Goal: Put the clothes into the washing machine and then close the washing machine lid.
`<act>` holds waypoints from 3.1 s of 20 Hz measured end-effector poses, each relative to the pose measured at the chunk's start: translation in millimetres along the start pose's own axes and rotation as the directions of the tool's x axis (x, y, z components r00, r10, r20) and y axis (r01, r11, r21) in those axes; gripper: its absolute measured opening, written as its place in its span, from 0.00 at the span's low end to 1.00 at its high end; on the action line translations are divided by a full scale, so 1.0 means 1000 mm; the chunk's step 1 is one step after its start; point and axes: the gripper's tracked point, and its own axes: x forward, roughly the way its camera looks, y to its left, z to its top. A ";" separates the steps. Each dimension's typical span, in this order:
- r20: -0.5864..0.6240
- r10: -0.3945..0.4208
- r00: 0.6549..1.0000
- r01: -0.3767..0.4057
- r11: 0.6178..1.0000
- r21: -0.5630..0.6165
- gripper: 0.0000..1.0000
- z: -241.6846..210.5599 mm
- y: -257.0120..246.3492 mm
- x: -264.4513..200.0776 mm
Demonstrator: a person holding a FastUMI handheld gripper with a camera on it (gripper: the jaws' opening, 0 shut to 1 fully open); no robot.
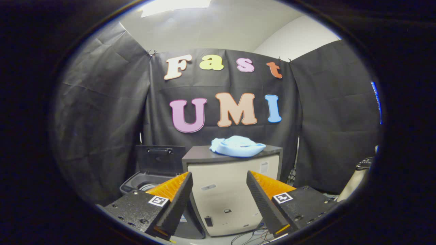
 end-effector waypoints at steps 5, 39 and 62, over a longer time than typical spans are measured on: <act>-0.032 -0.055 0.998 0.055 0.998 0.008 0.97 0.021 -0.026 0.059; -0.625 -0.133 0.769 0.128 0.990 -0.054 0.95 -0.061 -0.054 0.372; -0.425 0.109 0.899 0.026 0.954 0.299 0.03 -0.014 -0.031 0.374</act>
